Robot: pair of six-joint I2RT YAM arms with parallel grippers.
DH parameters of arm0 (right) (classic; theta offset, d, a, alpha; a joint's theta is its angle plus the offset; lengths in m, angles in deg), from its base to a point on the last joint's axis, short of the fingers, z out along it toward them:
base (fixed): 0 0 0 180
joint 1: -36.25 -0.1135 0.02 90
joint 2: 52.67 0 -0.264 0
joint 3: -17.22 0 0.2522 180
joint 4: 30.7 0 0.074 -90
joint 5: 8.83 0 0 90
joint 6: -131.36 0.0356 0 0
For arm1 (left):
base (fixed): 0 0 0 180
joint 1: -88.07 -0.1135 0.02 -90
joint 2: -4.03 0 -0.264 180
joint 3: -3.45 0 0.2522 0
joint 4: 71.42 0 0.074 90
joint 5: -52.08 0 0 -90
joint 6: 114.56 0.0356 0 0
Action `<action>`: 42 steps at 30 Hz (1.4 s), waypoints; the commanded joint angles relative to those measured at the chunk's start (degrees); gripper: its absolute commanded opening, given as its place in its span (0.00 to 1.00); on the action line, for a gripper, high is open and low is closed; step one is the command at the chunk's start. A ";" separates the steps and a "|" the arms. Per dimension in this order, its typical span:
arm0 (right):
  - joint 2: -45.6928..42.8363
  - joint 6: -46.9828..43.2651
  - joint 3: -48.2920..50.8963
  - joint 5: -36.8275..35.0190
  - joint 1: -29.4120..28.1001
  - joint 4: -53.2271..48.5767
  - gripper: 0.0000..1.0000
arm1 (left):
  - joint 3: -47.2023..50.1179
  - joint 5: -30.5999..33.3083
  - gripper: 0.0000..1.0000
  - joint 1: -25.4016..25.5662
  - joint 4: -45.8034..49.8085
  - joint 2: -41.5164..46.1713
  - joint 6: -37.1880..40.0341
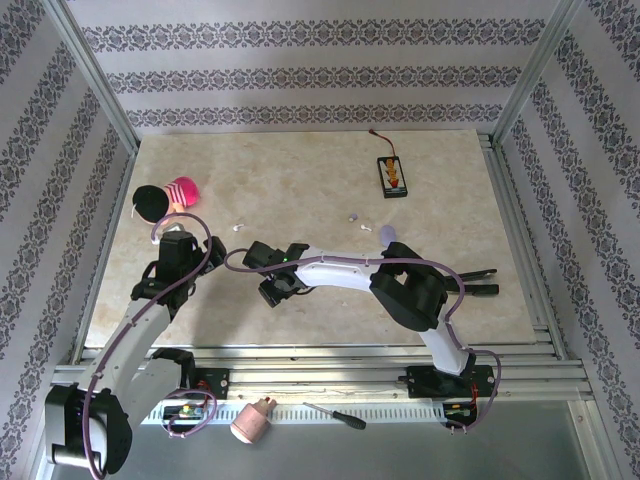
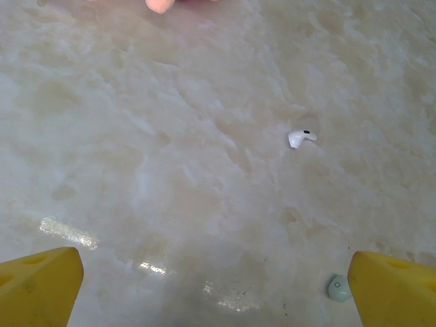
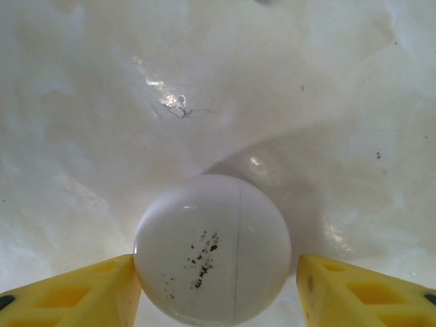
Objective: Insert the wireless bluetooth earbuds into the charging case
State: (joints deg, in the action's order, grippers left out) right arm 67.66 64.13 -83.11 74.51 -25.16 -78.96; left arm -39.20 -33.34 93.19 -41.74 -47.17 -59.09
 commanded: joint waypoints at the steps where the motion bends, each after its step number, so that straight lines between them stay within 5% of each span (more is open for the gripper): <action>1: 0.19 -0.06 -1.18 -0.92 -0.56 -1.07 0.60 | 0.89 0.53 0.99 -0.63 -0.86 1.17 1.21; 8: 0.93 -1.49 -1.91 -0.73 -0.22 -0.85 0.56 | 1.04 0.28 0.99 -0.56 -0.80 1.89 1.39; 12: 0.39 -2.48 -1.54 -0.24 0.18 -0.58 0.41 | 1.02 0.12 0.99 -0.56 -0.82 1.96 1.84; 25: -10.10 -19.73 10.04 3.11 3.03 10.59 0.46 | 0.14 -5.25 0.99 -0.62 -1.07 1.46 3.06; 34: -14.81 -32.98 18.09 10.41 5.66 17.64 0.43 | -2.36 -18.48 0.99 -0.47 0.76 -0.67 3.36; 42: -22.67 -40.86 26.72 15.79 8.31 24.74 0.41 | -3.19 -38.33 1.00 0.23 -1.06 -0.50 1.57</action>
State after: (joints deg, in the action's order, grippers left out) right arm 48.49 27.73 -57.60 86.78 -17.68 -58.50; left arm -41.12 -61.23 93.24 -41.72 -47.96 -57.19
